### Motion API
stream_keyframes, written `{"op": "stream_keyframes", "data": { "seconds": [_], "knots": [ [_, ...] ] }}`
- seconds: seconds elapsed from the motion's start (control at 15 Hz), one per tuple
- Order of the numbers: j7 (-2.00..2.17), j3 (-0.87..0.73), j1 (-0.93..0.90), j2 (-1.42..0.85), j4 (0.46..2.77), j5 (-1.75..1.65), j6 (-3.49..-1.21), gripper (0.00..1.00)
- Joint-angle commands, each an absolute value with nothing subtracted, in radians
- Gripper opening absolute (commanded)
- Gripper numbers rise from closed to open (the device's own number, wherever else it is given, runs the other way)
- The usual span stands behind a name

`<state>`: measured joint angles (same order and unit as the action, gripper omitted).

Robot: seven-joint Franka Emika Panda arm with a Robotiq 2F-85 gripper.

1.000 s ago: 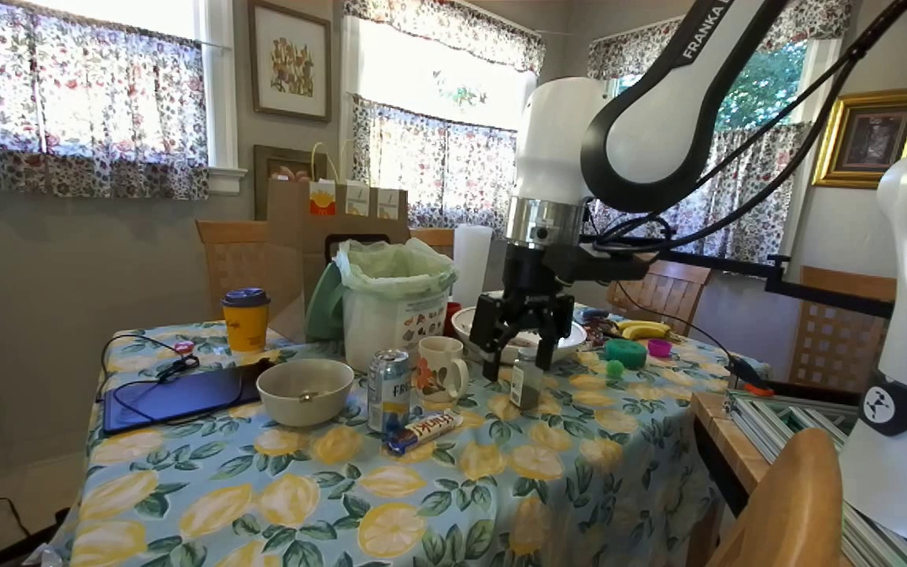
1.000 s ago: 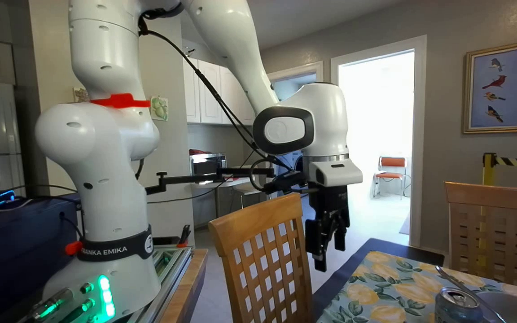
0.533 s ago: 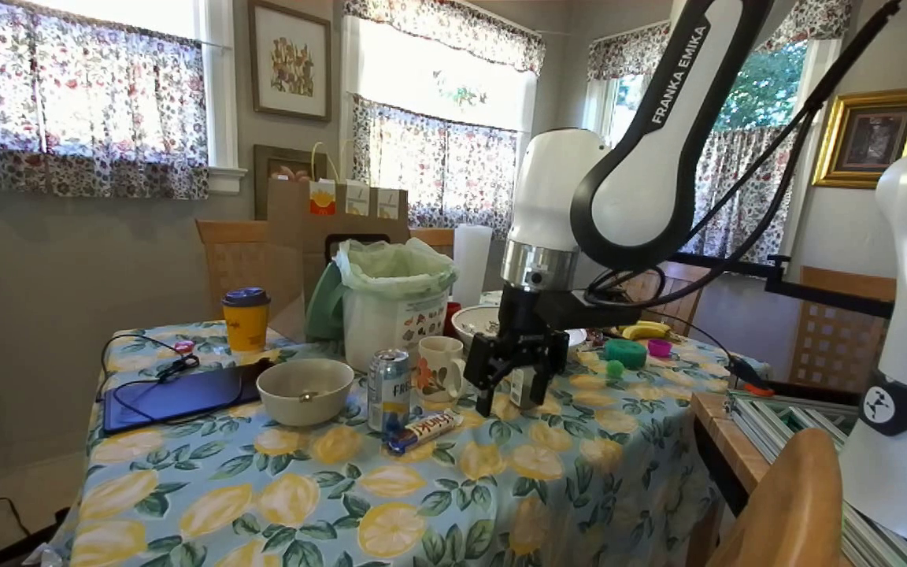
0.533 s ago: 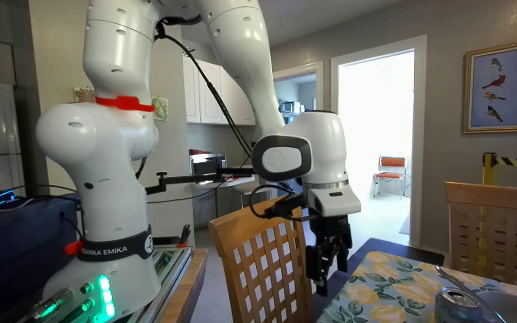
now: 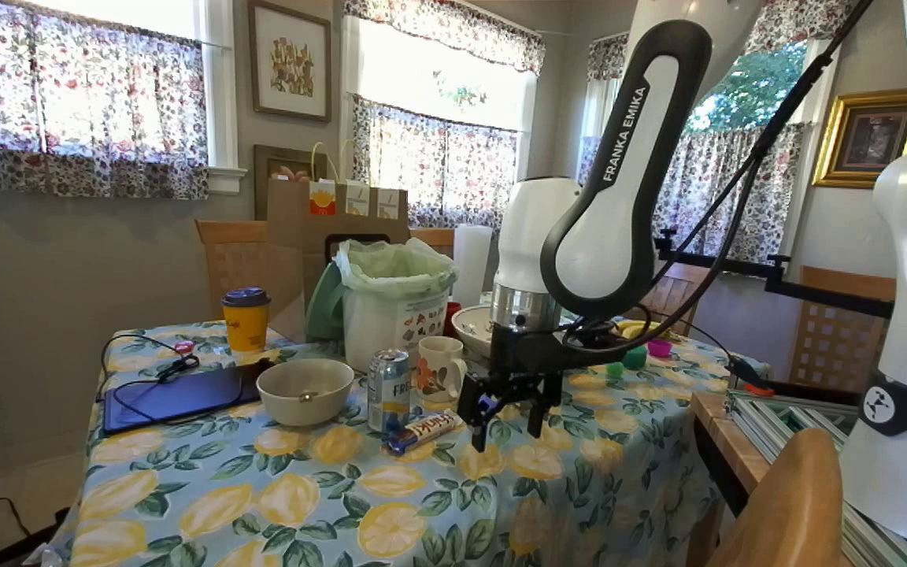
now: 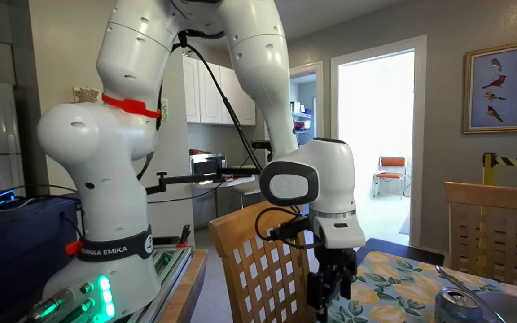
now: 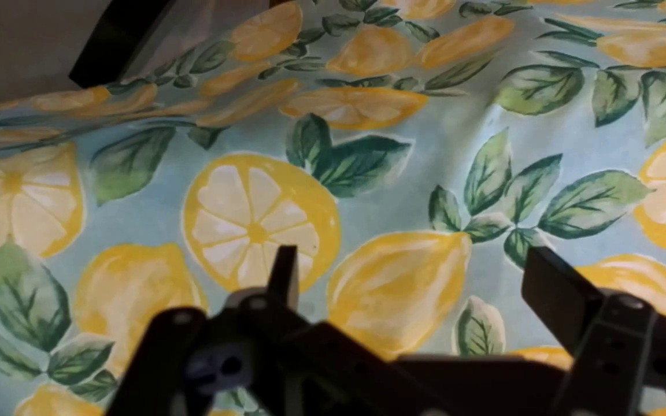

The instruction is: Move the cloth on the table

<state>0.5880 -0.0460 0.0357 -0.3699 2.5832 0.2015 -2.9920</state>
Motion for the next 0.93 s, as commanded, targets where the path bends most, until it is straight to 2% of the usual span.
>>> {"op": "stream_keyframes", "data": {
  "seconds": [0.0, 0.67, 0.73, 0.8, 0.87],
  "knots": [
    [0.570, -0.065, 0.004, -0.462, 2.520, 0.257, -3.021, 1.00],
    [0.565, -0.062, -0.004, -0.551, 2.446, 0.304, -3.017, 1.00],
    [0.565, -0.062, -0.003, -0.555, 2.442, 0.306, -3.018, 0.97],
    [0.564, -0.061, -0.002, -0.560, 2.437, 0.307, -3.018, 0.89],
    [0.564, -0.061, -0.002, -0.563, 2.433, 0.308, -3.018, 0.87]
  ]
}}
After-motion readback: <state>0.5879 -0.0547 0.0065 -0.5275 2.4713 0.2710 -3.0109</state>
